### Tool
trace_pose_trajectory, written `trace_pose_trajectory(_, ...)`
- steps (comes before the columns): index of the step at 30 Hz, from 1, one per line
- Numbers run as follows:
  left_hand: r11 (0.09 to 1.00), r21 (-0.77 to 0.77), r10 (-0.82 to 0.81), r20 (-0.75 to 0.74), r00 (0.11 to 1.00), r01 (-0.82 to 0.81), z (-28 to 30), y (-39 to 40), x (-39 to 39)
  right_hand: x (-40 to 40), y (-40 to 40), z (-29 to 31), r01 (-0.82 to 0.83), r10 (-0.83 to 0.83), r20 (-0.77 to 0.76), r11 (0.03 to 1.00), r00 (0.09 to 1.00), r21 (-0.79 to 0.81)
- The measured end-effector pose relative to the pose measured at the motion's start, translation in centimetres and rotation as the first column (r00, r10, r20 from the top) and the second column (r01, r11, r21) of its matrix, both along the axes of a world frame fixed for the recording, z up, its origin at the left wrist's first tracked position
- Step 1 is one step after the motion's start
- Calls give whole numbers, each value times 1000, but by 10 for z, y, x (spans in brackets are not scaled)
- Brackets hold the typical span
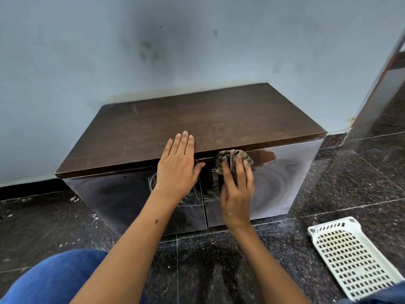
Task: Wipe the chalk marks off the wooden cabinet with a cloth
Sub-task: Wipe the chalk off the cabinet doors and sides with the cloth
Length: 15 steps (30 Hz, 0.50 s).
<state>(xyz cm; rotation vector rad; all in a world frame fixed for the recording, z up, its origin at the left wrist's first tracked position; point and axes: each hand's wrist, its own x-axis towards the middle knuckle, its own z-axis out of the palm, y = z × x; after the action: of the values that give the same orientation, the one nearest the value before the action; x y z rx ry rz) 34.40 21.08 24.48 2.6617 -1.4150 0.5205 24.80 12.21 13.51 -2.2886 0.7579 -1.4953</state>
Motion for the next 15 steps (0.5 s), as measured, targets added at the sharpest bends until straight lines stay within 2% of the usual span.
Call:
trace_pose_trajectory(2, 1000, -5, -4, 17, 1000, 4, -1, -1, 1, -5, -17, -5, 78, -80, 61, 996, 995, 32)
trace_pose_trajectory(5, 1000, -6, -11, 50, 999, 11, -1, -2, 3, -13, -40, 0, 188, -239, 199, 951, 950, 245)
trace_pose_trajectory(8, 999, 7, -47, 89, 995, 47, -3, -10, -1, -8, -37, 9, 199, -292, 253, 920, 922, 337)
trace_pose_trajectory(10, 997, 4, -76, 100, 992, 76, -5, -19, -4, 3, -17, 11, 160, -242, 236, 933, 941, 321)
trace_pose_trajectory(13, 996, -17, -80, 89, 993, 82, -6, -28, -8, 9, 10, -4, 37, -61, 114, 979, 992, 199)
trace_pose_trajectory(15, 998, -18, -67, 84, 994, 68, -6, -29, -8, 3, 10, -18, -14, 3, 66, 986, 998, 165)
